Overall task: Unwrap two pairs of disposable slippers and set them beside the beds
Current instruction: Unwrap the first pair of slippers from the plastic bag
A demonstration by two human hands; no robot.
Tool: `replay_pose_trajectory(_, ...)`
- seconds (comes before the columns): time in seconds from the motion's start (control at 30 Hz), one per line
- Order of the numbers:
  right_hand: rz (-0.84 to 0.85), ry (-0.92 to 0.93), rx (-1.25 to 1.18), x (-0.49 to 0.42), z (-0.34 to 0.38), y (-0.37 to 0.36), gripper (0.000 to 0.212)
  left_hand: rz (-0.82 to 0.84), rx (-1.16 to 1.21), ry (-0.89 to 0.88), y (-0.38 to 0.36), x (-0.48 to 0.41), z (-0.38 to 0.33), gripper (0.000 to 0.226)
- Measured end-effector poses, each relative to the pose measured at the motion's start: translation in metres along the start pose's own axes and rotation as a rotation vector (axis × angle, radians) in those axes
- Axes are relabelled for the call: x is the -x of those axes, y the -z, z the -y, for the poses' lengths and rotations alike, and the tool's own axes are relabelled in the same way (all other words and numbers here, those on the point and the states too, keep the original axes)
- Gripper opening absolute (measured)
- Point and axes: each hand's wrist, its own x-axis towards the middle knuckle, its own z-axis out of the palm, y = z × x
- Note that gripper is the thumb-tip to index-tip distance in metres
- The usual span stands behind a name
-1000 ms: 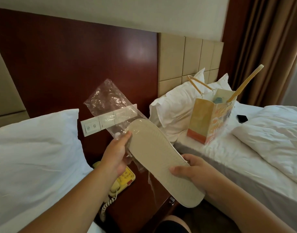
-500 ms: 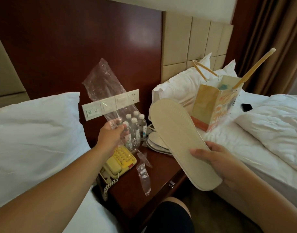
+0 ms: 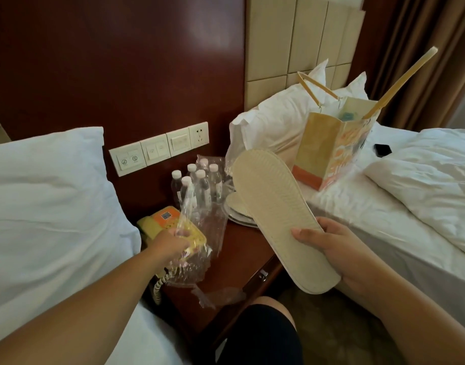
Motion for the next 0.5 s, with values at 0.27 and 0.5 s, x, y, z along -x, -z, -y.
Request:
replay_pose_trajectory(0.27,-0.015,-0.047,0.025,-0.015,-0.008,-0.012,0.040,0.053,-0.285,0.038,-0.011,0.000,0.040,0.041)
replay_pose_trajectory(0.5,0.000,-0.102,0.089,-0.025,-0.016,-0.033,0.046,0.056,-0.233,0.114,-0.021,0.000,0.053,0.066)
